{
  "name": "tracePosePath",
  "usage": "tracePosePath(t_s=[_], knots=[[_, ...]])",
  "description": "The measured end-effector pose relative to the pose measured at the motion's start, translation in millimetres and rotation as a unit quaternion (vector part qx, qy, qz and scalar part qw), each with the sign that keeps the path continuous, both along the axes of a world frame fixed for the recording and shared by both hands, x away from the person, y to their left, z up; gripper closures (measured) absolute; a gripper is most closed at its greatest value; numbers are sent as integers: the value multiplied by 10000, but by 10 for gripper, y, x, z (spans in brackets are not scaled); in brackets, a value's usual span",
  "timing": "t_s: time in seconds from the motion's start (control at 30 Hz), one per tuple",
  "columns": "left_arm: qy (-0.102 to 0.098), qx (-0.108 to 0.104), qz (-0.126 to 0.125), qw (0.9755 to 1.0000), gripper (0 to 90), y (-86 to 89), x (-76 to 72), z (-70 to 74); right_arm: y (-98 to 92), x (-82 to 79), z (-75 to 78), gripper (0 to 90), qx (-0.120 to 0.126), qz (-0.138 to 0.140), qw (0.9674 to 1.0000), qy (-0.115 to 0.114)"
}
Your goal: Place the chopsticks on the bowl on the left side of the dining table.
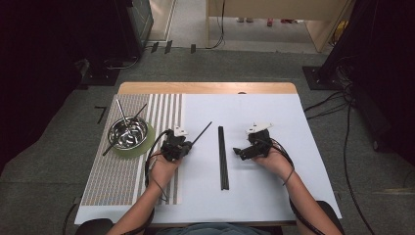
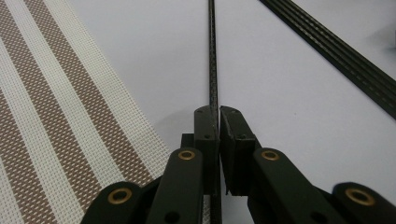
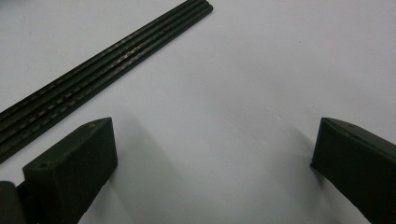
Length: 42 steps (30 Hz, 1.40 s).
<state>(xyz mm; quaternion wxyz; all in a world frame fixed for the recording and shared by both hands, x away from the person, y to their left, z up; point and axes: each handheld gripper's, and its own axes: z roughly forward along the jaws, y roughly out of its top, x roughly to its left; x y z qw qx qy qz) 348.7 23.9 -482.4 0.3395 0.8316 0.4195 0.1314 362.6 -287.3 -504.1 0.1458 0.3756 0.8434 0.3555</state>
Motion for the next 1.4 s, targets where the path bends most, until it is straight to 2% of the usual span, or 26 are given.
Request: tracePosePath(t_s=[0.2, 0.43, 0.53, 0.6, 0.67, 0.73, 0.77, 0.83, 0.9, 1.03, 1.17, 1.27, 1.4], knots=[[44, -32, -6, 10000, 857, 5, 5, -16, 0, 0, 0, 0, 1, -3, 10000, 4], [-2, -88, 20, 10000, 853, 16, -8, -40, 1, -1, 0, 0, -2, -3, 10000, 1], [-82, -91, 11, 9999, 854, 14, -24, -52, 1, -1, 0, 0, -4, -4, 10000, 0], [-30, -160, 21, 9999, 852, 29, -13, -51, 1, -1, -1, 0, -4, -4, 10000, -8], [117, -302, 11, 9995, 815, 42, 2, -43, 1, -2, -1, 0, -3, -5, 10000, -6], [70, -136, -44, 9999, 738, 9, -22, -22, 0, -1, 0, 0, 2, -4, 10000, 1], [-29, 96, -89, 9999, 729, -20, -55, -8, 1, -1, 0, 0, 7, -10, 10000, 3], [-72, 225, -90, 9997, 729, -19, -102, 15, 0, -1, 0, 0, 8, -9, 10000, 3], [-41, 145, -37, 9999, 743, 16, -135, 35, 0, -1, 0, 0, 6, -8, 10000, 1], [-11, 257, 8, 9997, 780, 51, -182, 17, 1, -2, 0, 0, 5, -11, 10000, 2], [4, 153, 48, 9999, 788, 68, -180, -7, 1, -2, 0, 0, 4, -11, 10000, 1], [-110, 98, 95, 9998, 801, 75, -204, -33, 0, 0, 0, 0, 0, -2, 10000, 2], [-95, 149, 80, 9998, 868, 71, -183, -24, 2, -3, 0, 0, 2, -12, 10000, 2]])
